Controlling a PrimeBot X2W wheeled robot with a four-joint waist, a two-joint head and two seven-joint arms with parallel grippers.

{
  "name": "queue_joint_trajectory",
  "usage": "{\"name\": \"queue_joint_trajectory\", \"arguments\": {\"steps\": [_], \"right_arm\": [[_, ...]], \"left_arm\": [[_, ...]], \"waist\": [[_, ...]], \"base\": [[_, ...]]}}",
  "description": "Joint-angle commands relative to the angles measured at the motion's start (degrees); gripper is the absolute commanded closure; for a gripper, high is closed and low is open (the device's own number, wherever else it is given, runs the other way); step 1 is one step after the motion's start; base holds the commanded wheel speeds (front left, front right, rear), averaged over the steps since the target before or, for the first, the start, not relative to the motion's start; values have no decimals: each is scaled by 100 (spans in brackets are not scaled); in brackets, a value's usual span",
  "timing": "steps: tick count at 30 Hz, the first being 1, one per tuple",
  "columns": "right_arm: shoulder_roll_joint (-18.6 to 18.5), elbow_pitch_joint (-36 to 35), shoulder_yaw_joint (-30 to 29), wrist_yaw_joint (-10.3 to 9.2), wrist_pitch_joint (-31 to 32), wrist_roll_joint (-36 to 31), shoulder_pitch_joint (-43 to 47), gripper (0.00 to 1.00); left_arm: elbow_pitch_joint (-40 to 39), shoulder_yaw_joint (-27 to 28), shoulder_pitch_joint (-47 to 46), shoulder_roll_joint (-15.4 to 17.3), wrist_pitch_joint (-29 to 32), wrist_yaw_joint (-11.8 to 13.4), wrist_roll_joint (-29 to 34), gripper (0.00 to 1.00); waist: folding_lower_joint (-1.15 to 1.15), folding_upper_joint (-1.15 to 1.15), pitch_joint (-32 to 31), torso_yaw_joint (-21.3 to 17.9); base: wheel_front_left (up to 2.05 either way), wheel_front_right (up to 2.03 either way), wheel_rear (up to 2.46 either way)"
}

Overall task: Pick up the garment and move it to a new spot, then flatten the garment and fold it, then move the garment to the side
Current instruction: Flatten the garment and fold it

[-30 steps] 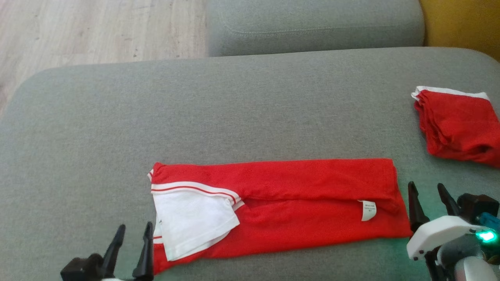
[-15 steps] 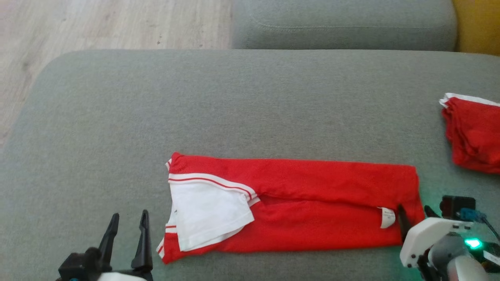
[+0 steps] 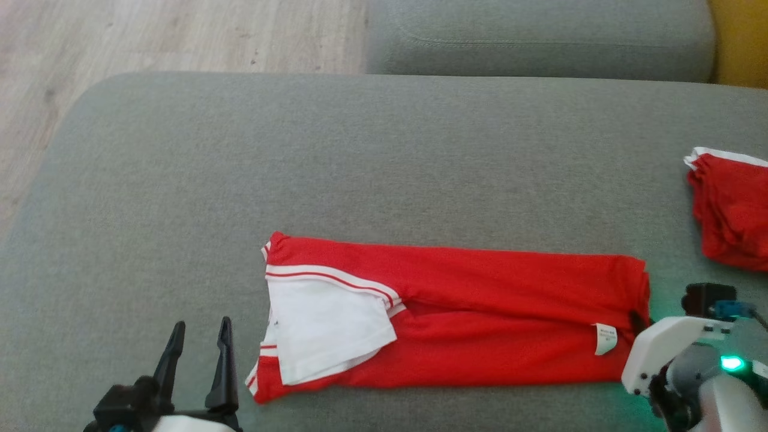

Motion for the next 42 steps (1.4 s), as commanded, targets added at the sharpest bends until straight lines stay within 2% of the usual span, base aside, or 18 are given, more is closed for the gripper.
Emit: {"name": "queue_joint_trajectory", "arguments": {"steps": [1, 10, 16, 22, 29, 34, 39, 42], "right_arm": [[-186, -192, 28, 36, 15, 66, -151, 100], [-773, -1174, -495, 36, 305, 183, 43, 100], [-693, -1753, -541, 36, 559, 354, 196, 100], [-328, -2556, 282, 36, 729, 636, 463, 100], [101, -3321, 1395, 36, 921, 1450, 701, 100], [145, -3260, 2073, 36, 718, 2146, 690, 100], [148, -2773, 2945, 36, 235, 2768, 496, 100], [149, -2364, 3248, 36, -3, 2914, 302, 100]], "left_arm": [[-197, 198, -250, 68, -7, 54, 47, 0], [-188, 87, -203, -40, 6, 76, 47, 0], [-112, 6, -219, -104, -2, 35, 59, 0], [-1, -110, -270, -172, 14, -24, 78, 0], [49, -144, -272, -195, 26, -54, 51, 0], [-18, -125, -286, -248, 27, -149, -60, 0], [-57, -178, -331, -256, 66, -164, -46, 0], [-39, -206, -340, -282, 68, -166, -41, 0]], "waist": [[0, 0, -42, -74], [0, 0, -186, -457], [0, 0, -215, -602], [0, 0, -311, -524], [0, 0, -400, -242], [0, 0, -421, -41], [0, 0, -395, 219], [0, 0, -353, 343]], "base": [[0, 0, 0], [0, 0, 0], [0, 0, 0], [0, 0, 0], [0, 0, 0], [0, 0, 0], [0, 0, 0], [0, 0, 0]]}}
